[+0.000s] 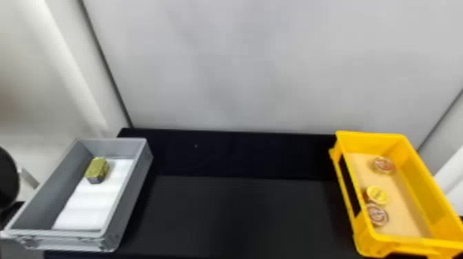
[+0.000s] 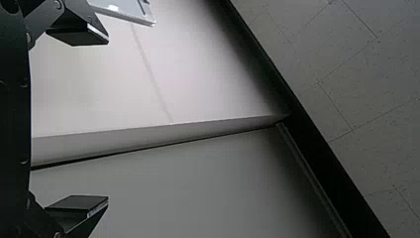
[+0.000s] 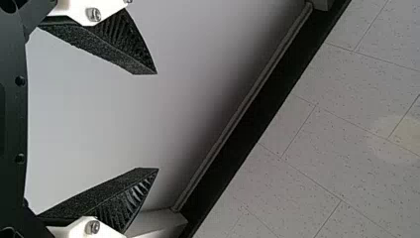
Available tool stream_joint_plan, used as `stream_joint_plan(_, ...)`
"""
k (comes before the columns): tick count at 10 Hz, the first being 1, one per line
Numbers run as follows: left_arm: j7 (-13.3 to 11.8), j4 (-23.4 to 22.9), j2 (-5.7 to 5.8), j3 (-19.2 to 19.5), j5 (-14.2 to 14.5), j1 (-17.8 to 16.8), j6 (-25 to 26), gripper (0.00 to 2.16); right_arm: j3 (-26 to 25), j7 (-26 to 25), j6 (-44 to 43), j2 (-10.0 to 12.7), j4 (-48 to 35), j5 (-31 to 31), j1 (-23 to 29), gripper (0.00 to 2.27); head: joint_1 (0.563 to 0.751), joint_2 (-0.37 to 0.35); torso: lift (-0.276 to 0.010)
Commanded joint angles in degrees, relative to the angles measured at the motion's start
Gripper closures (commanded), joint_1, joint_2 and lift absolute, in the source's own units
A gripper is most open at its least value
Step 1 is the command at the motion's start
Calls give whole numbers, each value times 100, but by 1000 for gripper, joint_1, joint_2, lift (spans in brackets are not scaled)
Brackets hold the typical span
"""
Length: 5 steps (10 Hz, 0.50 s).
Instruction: Pick up the round yellow can and place it in the yellow rectangular box
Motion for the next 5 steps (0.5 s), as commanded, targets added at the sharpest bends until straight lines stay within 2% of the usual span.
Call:
stream_joint_plan(1,-9,0,0,-8,-11,1,11,137,-35,40,-14,9,-9,-10,4,93,692,54,-3)
stream_joint_plan(5,-18,-18,0,-17,-11,-8,46,133,-70,-12,135,18,-132,-107,-23,107,694,54,-3)
